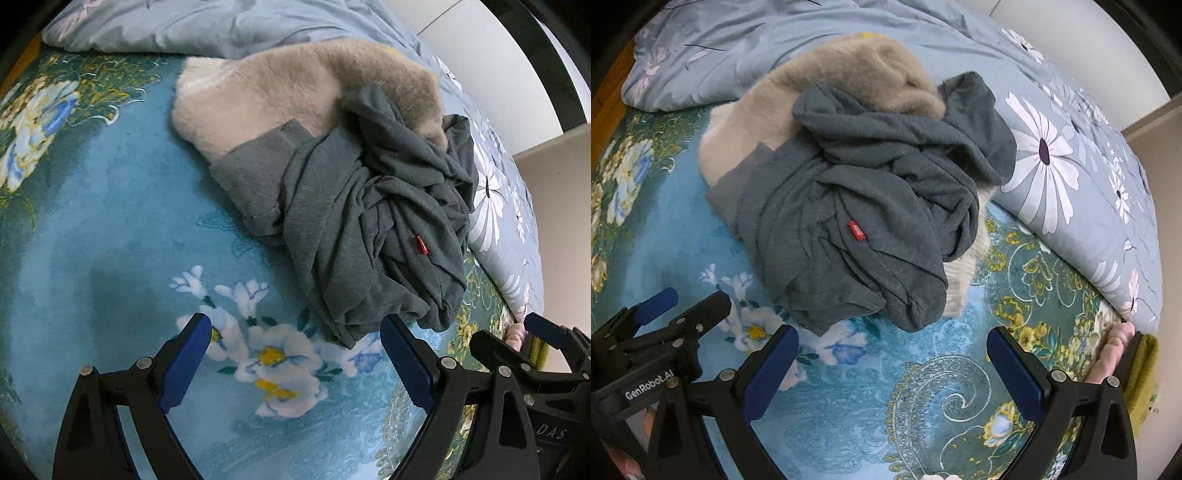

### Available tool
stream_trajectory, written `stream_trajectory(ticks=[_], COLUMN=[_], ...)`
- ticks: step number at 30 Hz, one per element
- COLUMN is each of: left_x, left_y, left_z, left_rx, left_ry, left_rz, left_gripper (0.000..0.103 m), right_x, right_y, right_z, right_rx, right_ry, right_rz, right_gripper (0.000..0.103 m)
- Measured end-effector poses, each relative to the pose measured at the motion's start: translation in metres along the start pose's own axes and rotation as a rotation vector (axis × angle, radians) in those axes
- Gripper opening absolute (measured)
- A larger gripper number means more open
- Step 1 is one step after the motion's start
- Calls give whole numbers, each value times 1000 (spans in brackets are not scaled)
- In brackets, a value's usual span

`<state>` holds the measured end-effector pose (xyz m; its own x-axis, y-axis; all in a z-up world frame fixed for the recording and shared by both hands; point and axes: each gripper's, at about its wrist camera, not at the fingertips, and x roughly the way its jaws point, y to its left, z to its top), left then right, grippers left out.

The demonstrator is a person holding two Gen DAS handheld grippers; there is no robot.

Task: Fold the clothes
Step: 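Grasp the grey sweatshirt with the left gripper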

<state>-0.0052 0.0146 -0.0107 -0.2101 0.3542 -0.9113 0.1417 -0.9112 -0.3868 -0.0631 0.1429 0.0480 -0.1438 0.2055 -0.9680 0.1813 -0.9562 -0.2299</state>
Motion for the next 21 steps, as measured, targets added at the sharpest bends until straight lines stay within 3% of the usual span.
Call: stream_trajectory(ticks=[10,21], left_x=[31,80], left_y=[-18,-50], left_z=[23,42], left_rx=[17,4], left_ry=[33,80], left_rz=[5,49], left_gripper=[93,91], right_x=[5,-10], right_y=[-12,-69], right_z=[-7,-46], right_rx=[-6,119], right_ry=[12,-12], right_rz=[6,4], right_gripper=[103,103])
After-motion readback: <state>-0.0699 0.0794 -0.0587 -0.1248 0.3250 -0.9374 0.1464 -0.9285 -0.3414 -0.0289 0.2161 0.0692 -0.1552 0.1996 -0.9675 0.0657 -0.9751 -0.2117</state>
